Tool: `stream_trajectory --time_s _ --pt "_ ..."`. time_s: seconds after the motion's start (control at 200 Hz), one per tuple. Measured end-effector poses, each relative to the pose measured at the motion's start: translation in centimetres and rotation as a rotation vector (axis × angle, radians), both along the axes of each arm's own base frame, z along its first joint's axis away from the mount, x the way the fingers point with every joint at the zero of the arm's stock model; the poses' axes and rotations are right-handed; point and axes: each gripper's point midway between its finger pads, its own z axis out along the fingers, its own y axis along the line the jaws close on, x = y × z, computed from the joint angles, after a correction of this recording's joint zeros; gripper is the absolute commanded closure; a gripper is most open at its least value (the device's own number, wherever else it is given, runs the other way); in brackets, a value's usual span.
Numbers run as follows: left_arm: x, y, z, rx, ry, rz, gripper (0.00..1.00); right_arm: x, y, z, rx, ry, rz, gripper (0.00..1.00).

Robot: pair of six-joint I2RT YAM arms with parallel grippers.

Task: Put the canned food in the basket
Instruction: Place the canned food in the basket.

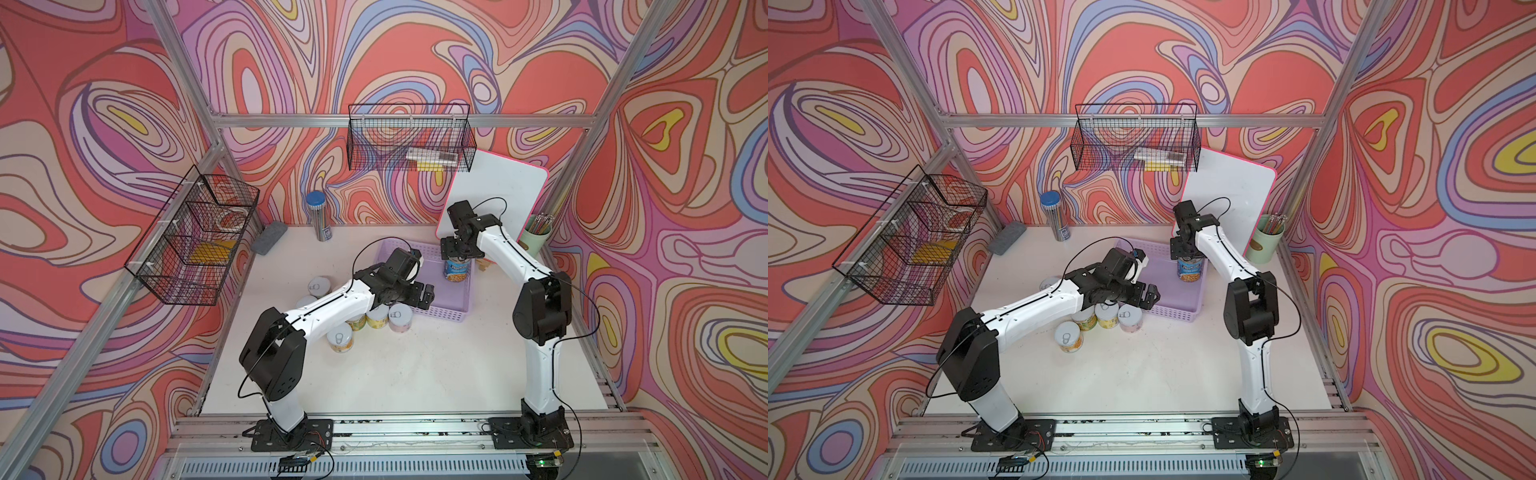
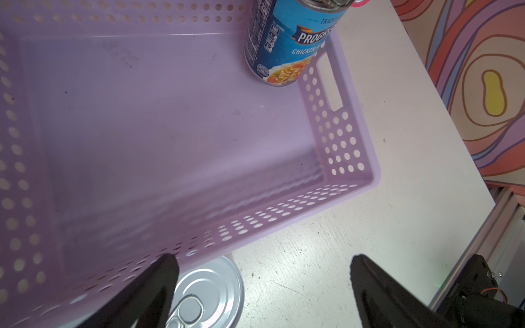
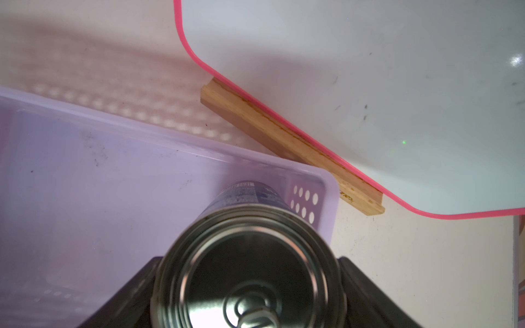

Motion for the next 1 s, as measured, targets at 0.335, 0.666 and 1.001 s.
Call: stream_trajectory --time_s 0.335,0.666,1.001 --pt "-0.2 -0.1 -0.5 0.019 0.003 0.000 0.01 0.4 -0.6 -1.8 -0.011 0.027 -0.015 0.57" --pt "-0.1 0.2 -0.8 0.042 -0.002 0.014 0.01 0.7 -1.0 -2.0 -0.005 0.017 -0.029 0.42" --pt "0.1 0.4 -0.9 0.053 -0.008 0.024 0.01 0.9 -1.0 -2.2 -0.003 0.008 -0.034 0.13"
